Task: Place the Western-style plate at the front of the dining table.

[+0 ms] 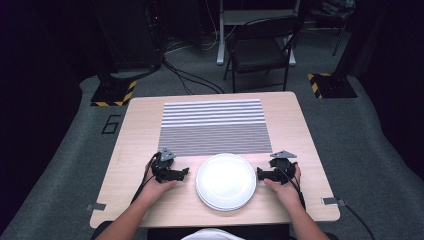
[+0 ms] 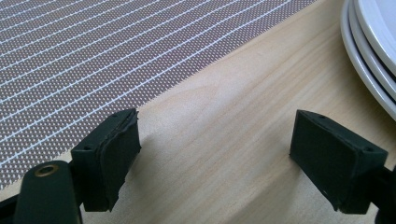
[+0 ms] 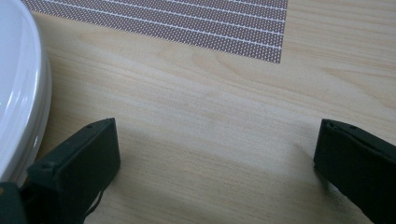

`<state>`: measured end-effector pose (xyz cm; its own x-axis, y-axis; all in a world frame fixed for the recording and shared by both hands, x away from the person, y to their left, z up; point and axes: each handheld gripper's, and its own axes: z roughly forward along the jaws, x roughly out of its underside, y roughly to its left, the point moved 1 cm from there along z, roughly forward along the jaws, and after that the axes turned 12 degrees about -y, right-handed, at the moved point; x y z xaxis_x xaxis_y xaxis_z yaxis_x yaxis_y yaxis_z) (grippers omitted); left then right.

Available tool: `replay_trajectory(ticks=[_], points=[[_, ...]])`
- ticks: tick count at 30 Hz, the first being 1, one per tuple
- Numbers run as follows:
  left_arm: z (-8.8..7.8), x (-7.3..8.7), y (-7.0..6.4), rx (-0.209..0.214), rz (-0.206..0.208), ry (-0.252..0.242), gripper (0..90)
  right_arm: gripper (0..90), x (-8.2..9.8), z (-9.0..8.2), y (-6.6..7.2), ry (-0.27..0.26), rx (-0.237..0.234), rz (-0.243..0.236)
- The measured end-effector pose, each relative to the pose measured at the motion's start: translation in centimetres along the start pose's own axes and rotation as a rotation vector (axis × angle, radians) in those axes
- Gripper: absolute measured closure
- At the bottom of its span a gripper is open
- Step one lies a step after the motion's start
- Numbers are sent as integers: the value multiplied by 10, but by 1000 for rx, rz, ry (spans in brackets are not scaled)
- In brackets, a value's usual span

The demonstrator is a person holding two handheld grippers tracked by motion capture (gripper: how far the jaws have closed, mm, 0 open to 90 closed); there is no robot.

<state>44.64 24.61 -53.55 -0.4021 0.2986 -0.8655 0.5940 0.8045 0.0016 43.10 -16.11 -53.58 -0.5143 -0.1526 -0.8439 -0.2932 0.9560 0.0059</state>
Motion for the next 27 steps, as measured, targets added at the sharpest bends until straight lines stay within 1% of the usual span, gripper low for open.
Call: replay_trajectory(ticks=[1,9,14,16,22,23,24,25,26,27], points=[[0,0,0,4,-5,-3,156,0,0,0,0,0,0,0],[0,0,0,-1,-2,2,158,0,0,0,0,0,-1,1],[0,0,0,2,-6,-4,157,0,0,0,0,-1,-1,1],[0,0,0,-1,0,1,154,0,0,0,0,-1,1,-1],[0,0,0,2,-5,-3,158,1,0,0,0,-2,-1,-2],[0,0,1,3,-6,-1,162,50,0,-2,0,-11,-3,5],[0,0,1,3,-6,-1,169,50,0,-2,0,-11,-3,5],[0,0,1,-2,-13,-6,169,84,0,-2,0,-24,1,1],[-1,0,1,-8,-11,-9,197,156,1,-4,-2,-39,12,8],[-1,0,2,-15,-14,-12,230,178,1,-5,-2,-43,20,10]])
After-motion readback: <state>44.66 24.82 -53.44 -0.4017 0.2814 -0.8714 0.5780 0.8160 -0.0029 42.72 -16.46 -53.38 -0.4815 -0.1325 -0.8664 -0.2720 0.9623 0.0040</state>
